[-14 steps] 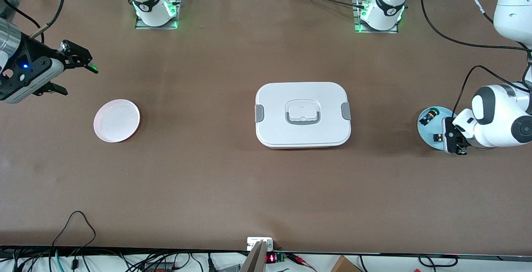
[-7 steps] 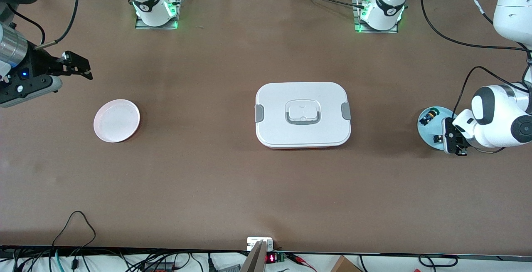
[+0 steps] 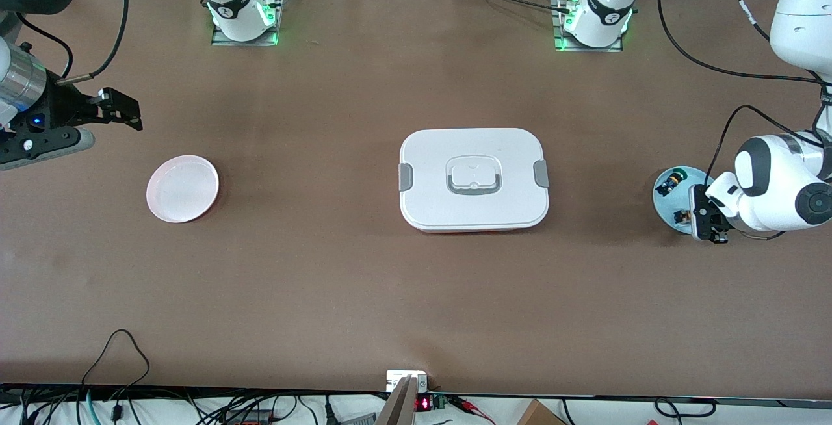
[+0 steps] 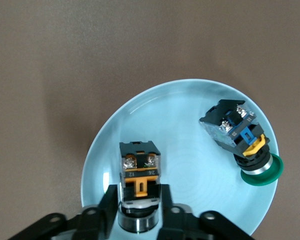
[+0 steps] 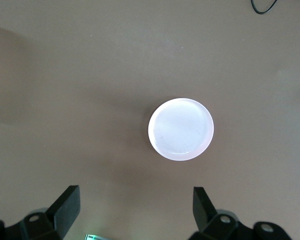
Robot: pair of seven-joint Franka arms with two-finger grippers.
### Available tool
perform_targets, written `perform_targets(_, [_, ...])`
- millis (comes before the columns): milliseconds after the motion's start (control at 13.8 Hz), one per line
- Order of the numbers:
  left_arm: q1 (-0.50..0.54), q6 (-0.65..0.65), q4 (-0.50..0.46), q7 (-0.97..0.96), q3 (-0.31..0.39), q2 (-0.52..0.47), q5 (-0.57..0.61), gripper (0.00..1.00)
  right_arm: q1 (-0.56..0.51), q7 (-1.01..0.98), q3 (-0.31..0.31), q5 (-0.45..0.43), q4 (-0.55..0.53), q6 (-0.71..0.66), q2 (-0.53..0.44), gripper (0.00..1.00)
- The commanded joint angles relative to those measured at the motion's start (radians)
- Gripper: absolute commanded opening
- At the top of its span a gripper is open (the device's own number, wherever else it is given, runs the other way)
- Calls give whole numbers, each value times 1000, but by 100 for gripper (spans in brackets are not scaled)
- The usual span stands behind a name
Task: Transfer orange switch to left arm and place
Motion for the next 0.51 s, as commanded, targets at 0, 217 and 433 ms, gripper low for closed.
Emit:
perform_targets(0, [9, -20, 27, 16, -19, -18, 22, 100, -8, 15, 8, -8, 4, -1, -5, 100])
perform_targets(217, [-3, -61, 30, 4, -22, -70, 20, 100, -2, 15, 8, -19, 10, -1, -7, 100])
perform_targets(433, [-5, -298, 132, -51, -22, -89, -38, 100, -5, 17, 6, -20, 10, -1, -7, 100])
